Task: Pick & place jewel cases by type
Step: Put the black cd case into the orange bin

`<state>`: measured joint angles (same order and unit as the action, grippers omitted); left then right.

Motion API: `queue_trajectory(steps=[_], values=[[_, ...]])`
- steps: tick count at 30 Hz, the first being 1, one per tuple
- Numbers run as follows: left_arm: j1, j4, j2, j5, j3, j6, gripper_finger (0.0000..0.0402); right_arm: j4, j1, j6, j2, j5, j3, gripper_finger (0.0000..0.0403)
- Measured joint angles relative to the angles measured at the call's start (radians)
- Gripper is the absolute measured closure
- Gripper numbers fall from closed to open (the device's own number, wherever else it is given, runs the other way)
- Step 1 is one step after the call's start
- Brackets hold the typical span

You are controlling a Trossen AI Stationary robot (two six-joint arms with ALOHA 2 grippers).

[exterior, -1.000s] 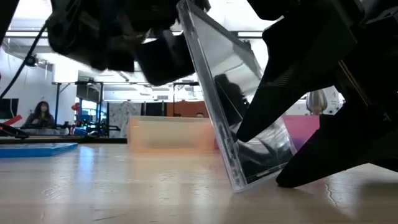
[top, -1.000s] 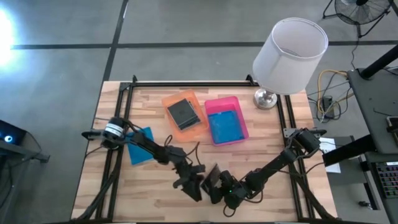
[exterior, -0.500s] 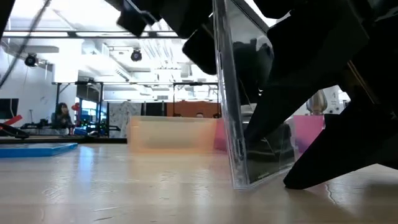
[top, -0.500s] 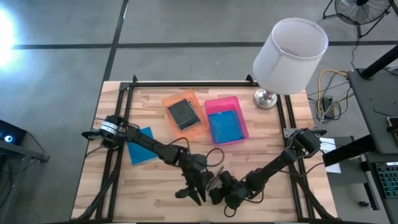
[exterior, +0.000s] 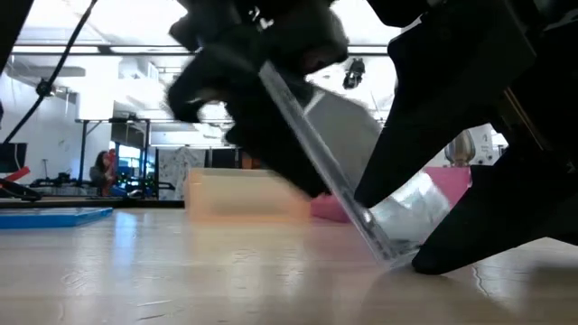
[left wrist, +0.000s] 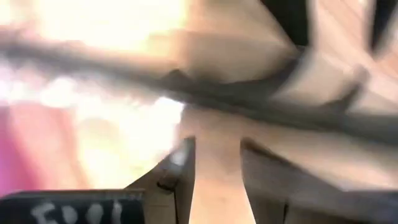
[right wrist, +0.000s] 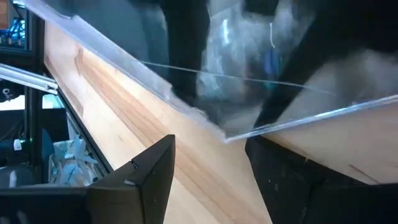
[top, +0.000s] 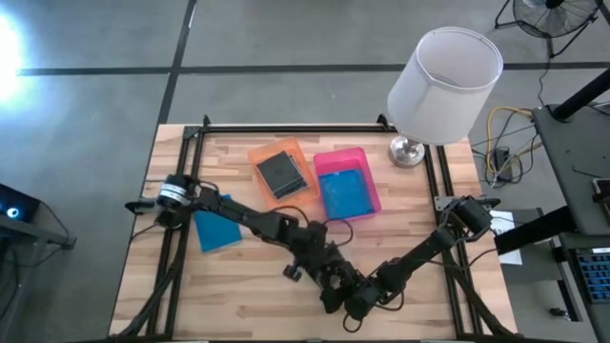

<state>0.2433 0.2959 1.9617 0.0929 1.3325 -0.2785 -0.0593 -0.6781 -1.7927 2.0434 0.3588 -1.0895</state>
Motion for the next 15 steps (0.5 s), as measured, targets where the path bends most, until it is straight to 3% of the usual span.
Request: queue_trajectory(steps=[3,8,15], values=[[-0.015,0.013,-0.004,-0.062,0.023,0.103,0.0294,0.002,0.0,-0.01,0.0,0.0,0.0,0.02],[-0.021,0.017,-0.033,-0.052,0.038,0.179,0.0294,0.003,0.0,-0.01,0.0,0.0,0.003,0.02],[-0.063,0.026,-0.068,0.281,0.035,0.463,0.0294,0.01,0.0,0.018,0.0,-0.001,0.004,0.02]])
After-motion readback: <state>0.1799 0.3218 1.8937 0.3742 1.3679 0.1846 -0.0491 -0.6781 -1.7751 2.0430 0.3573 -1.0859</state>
